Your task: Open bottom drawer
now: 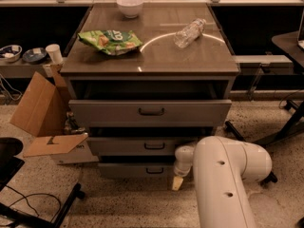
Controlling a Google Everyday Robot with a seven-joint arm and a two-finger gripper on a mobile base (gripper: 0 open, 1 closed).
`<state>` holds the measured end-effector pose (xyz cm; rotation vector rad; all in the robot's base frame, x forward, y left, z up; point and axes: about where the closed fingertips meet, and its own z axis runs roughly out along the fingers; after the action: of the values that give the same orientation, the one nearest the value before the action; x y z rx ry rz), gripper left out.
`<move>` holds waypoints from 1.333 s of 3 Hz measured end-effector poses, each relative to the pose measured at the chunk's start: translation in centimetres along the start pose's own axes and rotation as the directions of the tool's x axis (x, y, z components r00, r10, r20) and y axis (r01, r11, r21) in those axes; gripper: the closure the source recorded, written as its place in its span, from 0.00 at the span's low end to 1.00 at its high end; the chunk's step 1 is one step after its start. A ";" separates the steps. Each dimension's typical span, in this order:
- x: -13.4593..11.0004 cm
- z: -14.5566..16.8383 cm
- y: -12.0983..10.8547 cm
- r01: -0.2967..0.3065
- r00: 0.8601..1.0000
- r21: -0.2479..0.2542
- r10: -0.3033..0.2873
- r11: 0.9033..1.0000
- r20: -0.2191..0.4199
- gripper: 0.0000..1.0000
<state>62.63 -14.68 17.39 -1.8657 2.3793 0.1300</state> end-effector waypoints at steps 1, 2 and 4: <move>-0.3 0.8 -0.7 -0.006 1.000 0.011 0.006 1.000 0.015 0.42; -0.4 0.2 -0.7 -0.006 1.000 0.011 0.006 1.000 0.015 0.64; -0.4 -1.1 -0.7 -0.006 1.000 0.011 0.006 1.000 0.015 1.00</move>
Offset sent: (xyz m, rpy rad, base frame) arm -0.0365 -0.0381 -0.0029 -0.0223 -0.0388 -0.0869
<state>63.36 -14.61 18.50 -1.8464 2.3710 0.1298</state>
